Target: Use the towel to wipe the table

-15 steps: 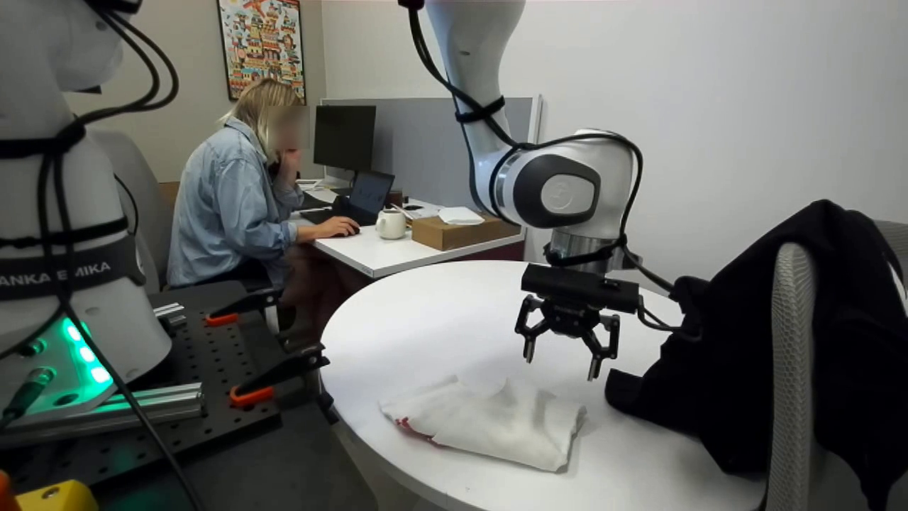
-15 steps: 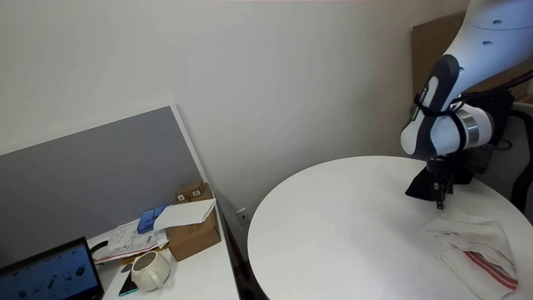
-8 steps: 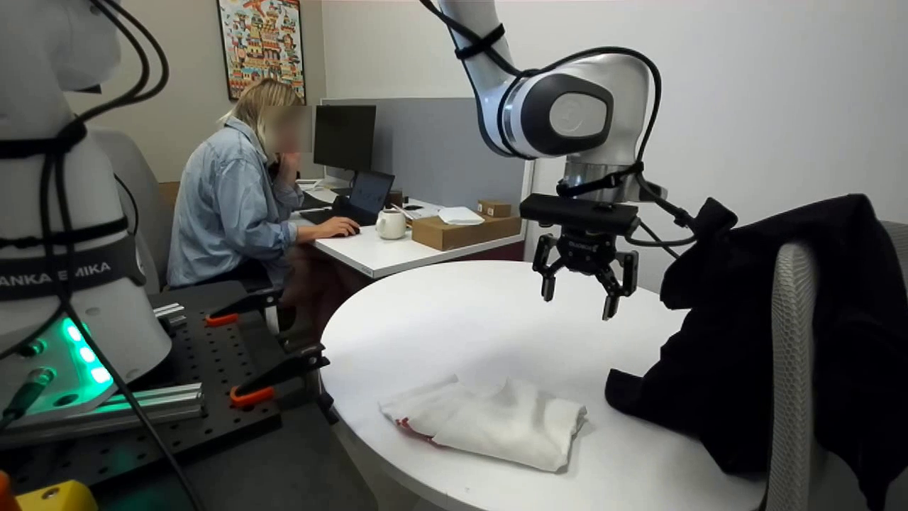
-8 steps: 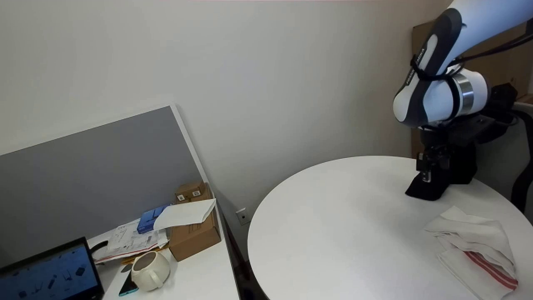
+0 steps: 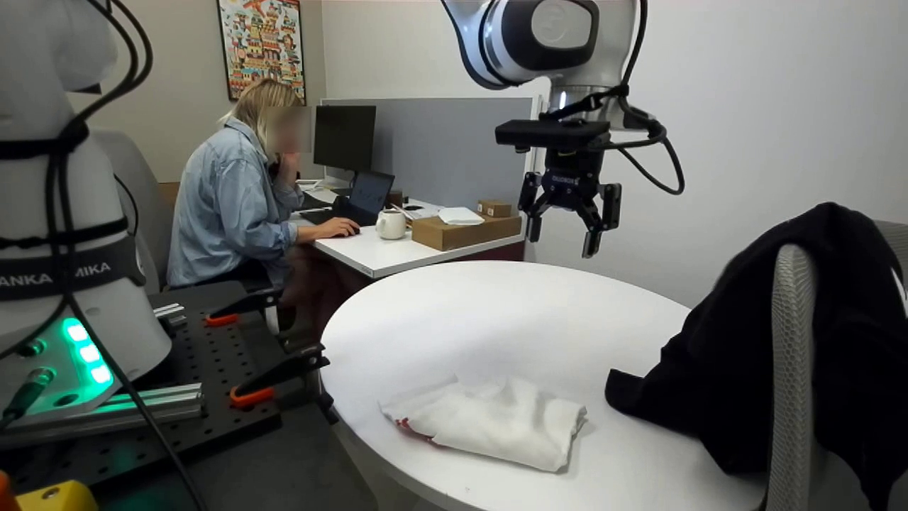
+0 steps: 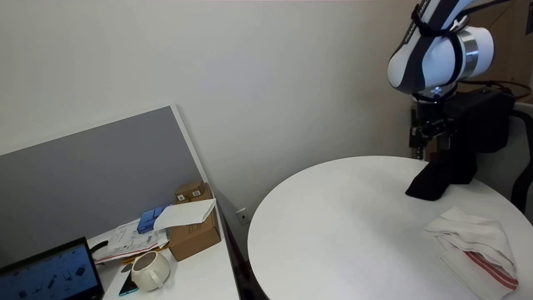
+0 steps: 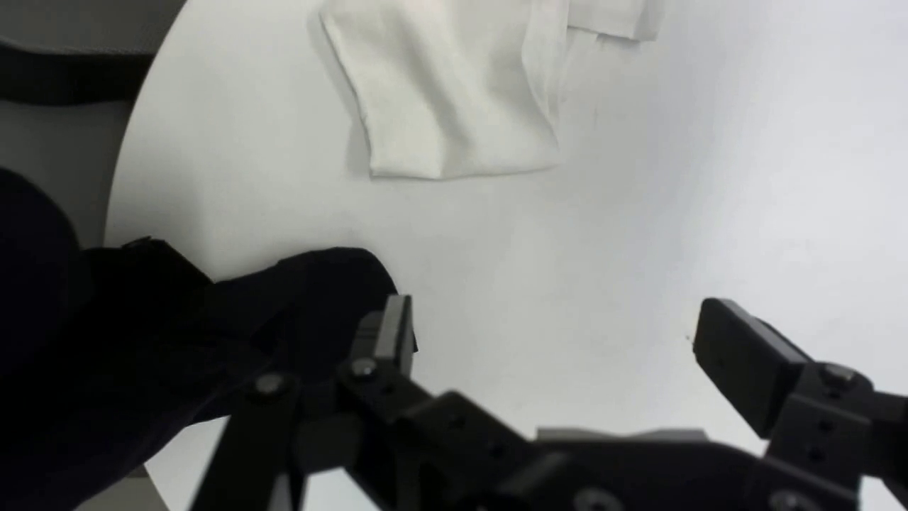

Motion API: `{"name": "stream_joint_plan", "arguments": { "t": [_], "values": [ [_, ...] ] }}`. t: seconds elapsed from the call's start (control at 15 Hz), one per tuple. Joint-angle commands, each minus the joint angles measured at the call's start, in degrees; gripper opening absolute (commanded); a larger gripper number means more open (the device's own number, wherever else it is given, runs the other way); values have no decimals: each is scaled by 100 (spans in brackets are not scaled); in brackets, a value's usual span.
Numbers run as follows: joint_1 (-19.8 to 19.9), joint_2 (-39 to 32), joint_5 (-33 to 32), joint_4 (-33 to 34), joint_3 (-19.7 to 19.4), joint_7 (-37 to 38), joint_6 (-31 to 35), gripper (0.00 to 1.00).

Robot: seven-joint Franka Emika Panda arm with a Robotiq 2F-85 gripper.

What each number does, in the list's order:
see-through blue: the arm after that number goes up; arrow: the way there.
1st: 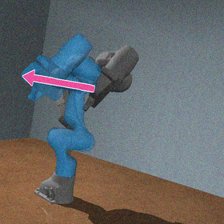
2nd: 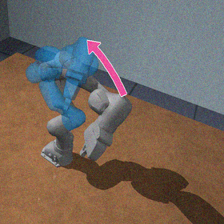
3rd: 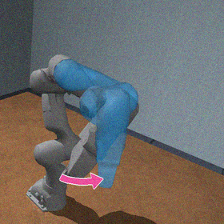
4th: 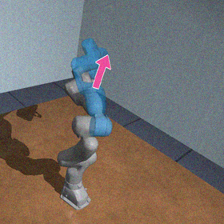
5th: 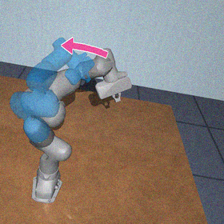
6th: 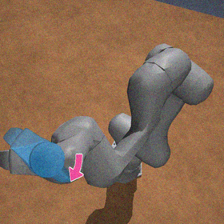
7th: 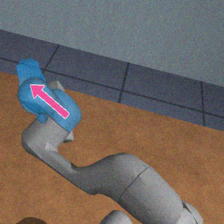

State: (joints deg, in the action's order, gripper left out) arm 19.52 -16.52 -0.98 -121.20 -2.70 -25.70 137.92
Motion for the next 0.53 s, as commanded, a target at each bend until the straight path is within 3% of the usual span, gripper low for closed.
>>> {"name": "stream_joint_plan", "arguments": {
  "t": [0.0, 0.2, 0.47],
  "values": [
    [-129, 1016, 244, -557, -153, -162, -635, 100],
    [-232, 1635, 200, -836, -323, -231, -1084, 100],
    [-404, 2470, 120, -1492, -566, -280, -1081, 100]
  ]
}}
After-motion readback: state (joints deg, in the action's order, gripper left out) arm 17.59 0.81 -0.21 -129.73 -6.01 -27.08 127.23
